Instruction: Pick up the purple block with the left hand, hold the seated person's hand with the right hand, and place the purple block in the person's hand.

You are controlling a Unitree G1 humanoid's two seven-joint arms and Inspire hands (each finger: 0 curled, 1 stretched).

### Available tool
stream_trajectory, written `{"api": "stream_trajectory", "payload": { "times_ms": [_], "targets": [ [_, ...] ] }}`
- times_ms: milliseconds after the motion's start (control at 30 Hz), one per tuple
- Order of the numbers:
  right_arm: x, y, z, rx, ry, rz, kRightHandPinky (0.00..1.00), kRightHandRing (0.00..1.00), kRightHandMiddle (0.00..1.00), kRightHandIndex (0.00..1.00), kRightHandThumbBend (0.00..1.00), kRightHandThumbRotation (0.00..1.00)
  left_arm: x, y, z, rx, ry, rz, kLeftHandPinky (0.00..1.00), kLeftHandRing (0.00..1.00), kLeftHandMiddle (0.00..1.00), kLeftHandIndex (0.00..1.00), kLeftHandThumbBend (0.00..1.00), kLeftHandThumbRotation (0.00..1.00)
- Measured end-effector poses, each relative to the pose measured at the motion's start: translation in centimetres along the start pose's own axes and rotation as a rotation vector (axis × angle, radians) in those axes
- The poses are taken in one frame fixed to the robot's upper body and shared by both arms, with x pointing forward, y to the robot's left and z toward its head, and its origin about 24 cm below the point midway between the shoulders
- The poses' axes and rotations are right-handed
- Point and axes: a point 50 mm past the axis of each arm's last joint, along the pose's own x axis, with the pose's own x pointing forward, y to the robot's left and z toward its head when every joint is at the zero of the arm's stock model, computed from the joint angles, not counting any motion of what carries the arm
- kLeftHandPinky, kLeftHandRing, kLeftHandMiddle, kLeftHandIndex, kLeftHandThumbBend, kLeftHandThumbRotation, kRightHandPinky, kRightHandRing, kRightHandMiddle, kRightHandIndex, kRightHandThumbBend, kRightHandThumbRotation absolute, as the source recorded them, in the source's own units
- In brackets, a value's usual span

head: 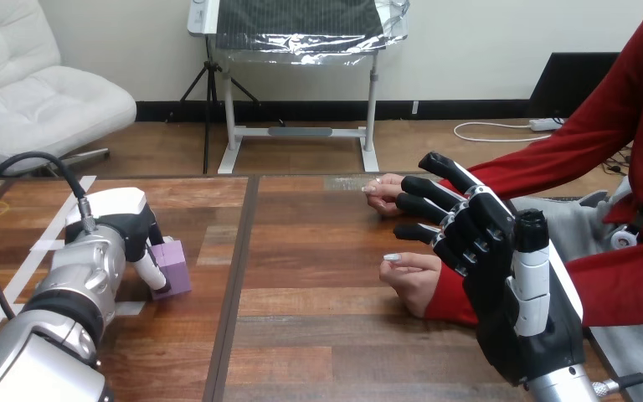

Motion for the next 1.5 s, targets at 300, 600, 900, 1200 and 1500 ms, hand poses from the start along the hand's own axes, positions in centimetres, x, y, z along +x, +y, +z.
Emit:
{"api": "stream_trajectory", "payload": {
  "times_ms": [300, 600, 900, 1200, 1500],
  "targets": [
    [0.00, 0.00, 0.00, 0.000, 0.000, 0.000, 0.71, 0.81, 0.81, 0.86, 0.83, 0.96, 0.00, -0.03, 0.06, 0.000, 0.002, 0.001, 0.69, 0.65, 0.65, 0.66, 0.68, 0.04],
    [0.00, 0.00, 0.00, 0.000, 0.000, 0.000, 0.71, 0.81, 0.81, 0.86, 0.83, 0.96, 0.01, 0.00, 0.16, -0.002, -0.001, 0.012, 0.65, 0.63, 0.63, 0.56, 0.70, 0.00],
    [0.00, 0.00, 0.00, 0.000, 0.000, 0.000, 0.71, 0.81, 0.81, 0.86, 0.83, 0.96, 0.00, 0.17, 0.25, -0.006, -0.010, 0.045, 0.64, 0.62, 0.62, 0.51, 0.71, 0.00],
    [0.00, 0.00, 0.00, 0.000, 0.000, 0.000, 0.71, 0.81, 0.82, 0.86, 0.82, 0.96, 0.00, 0.28, 0.27, -0.016, -0.015, 0.062, 0.64, 0.62, 0.62, 0.50, 0.72, 0.00],
    [0.00, 0.00, 0.00, 0.000, 0.000, 0.000, 0.71, 0.81, 0.81, 0.86, 0.83, 0.96, -0.01, 0.29, 0.30, -0.018, -0.017, 0.076, 0.64, 0.61, 0.61, 0.50, 0.74, 0.00]
  ]
}}
